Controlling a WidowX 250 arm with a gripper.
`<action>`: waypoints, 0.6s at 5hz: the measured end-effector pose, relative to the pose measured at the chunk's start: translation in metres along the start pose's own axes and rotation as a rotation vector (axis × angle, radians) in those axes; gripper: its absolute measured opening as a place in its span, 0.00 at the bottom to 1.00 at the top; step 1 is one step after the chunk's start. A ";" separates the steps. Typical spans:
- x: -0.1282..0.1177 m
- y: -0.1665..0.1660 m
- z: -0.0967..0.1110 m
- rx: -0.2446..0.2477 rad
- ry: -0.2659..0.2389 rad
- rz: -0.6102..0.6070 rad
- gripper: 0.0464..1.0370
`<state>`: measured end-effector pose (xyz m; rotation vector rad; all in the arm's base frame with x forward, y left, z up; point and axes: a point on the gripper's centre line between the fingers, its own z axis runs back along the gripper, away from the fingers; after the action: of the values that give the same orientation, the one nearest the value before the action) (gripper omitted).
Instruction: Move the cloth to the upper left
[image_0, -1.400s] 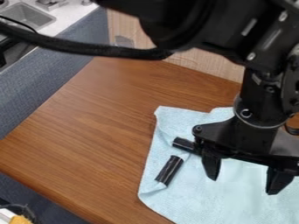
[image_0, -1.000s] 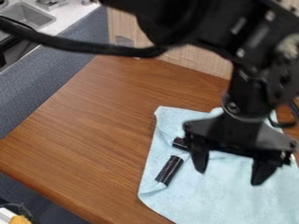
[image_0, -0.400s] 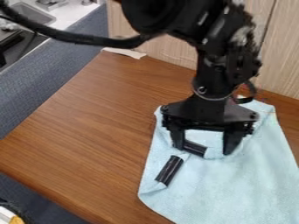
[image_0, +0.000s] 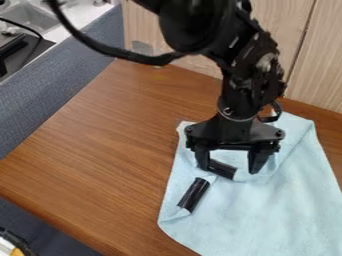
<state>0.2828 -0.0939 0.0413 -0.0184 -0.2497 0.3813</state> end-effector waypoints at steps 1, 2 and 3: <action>0.003 -0.002 -0.010 0.020 0.006 0.001 0.96; 0.004 -0.001 -0.024 0.010 0.043 0.011 0.91; 0.006 -0.002 -0.031 -0.005 0.064 0.003 0.63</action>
<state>0.2962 -0.0929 0.0126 -0.0355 -0.1877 0.3820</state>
